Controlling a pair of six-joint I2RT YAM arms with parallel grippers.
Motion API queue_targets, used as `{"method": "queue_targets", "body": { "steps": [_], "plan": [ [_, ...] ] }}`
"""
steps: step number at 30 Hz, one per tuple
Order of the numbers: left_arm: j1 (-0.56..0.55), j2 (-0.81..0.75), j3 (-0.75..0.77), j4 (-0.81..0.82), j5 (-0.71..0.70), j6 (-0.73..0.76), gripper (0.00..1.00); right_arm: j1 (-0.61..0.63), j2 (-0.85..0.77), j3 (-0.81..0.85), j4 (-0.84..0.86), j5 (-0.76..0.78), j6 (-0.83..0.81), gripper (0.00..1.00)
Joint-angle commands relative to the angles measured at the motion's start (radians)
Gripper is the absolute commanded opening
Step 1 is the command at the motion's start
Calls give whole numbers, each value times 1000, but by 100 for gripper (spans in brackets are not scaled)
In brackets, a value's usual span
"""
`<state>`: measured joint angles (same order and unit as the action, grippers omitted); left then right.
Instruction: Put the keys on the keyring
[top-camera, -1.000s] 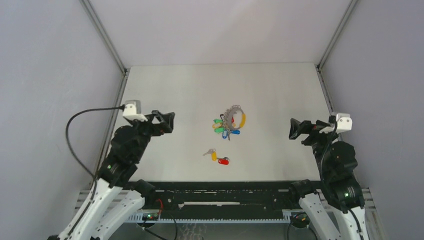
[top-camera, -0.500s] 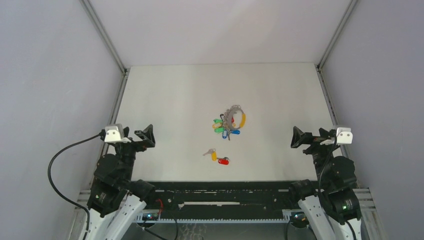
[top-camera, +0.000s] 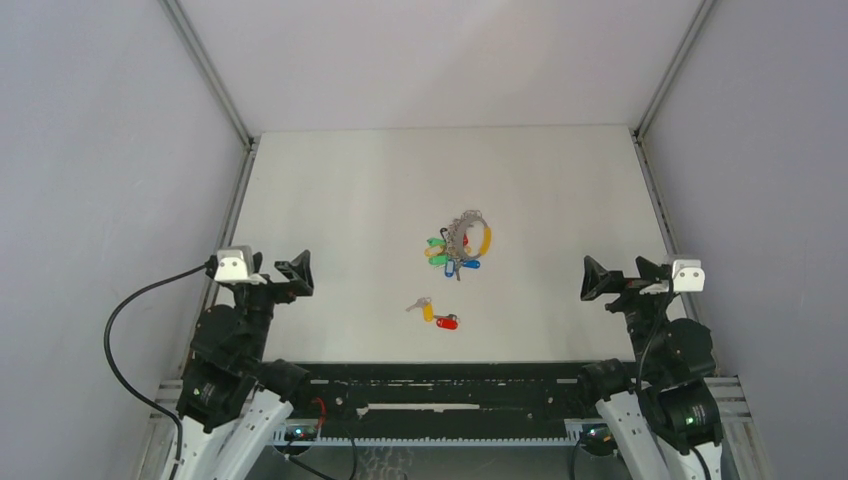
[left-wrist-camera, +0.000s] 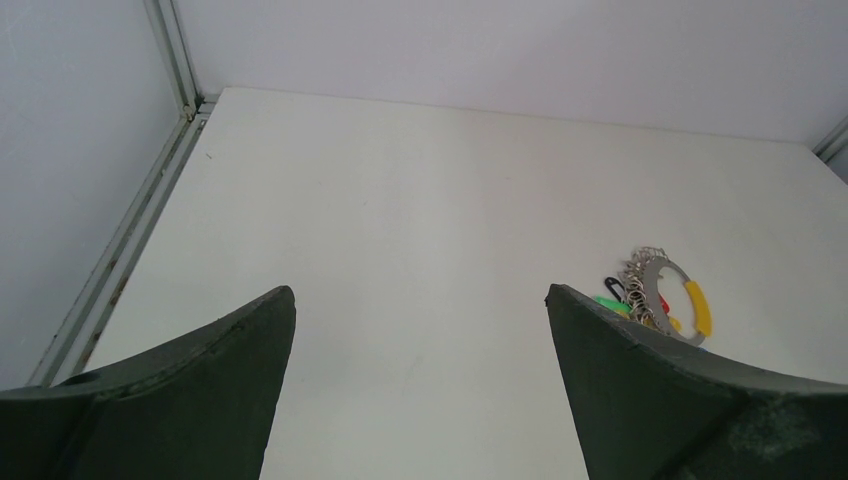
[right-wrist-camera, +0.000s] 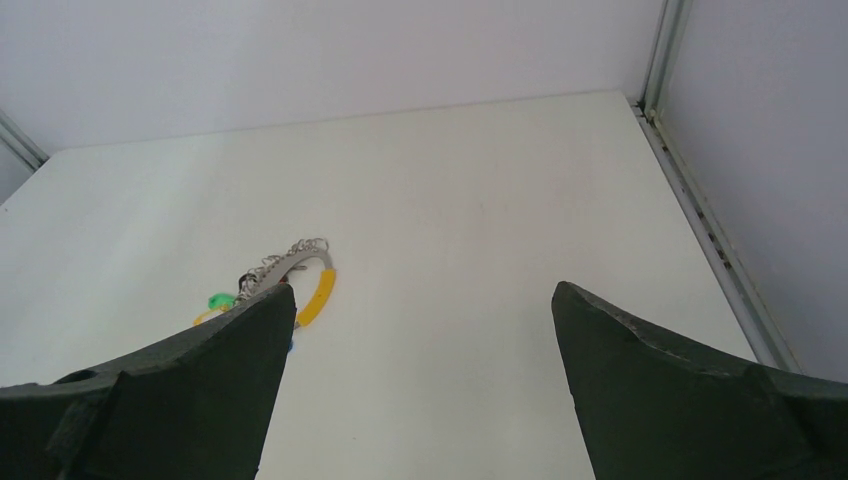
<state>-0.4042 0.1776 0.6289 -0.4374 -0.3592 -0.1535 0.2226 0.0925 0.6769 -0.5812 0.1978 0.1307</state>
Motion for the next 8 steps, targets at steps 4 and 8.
{"method": "queue_targets", "body": {
  "steps": [4,8],
  "plan": [
    [9,-21,-8,16,-12,17,100,-11,-44,-4,28,-12,-8,100],
    [8,-25,-8,15,-15,15,100,-13,-45,-6,30,-14,-9,100]
  ]
}}
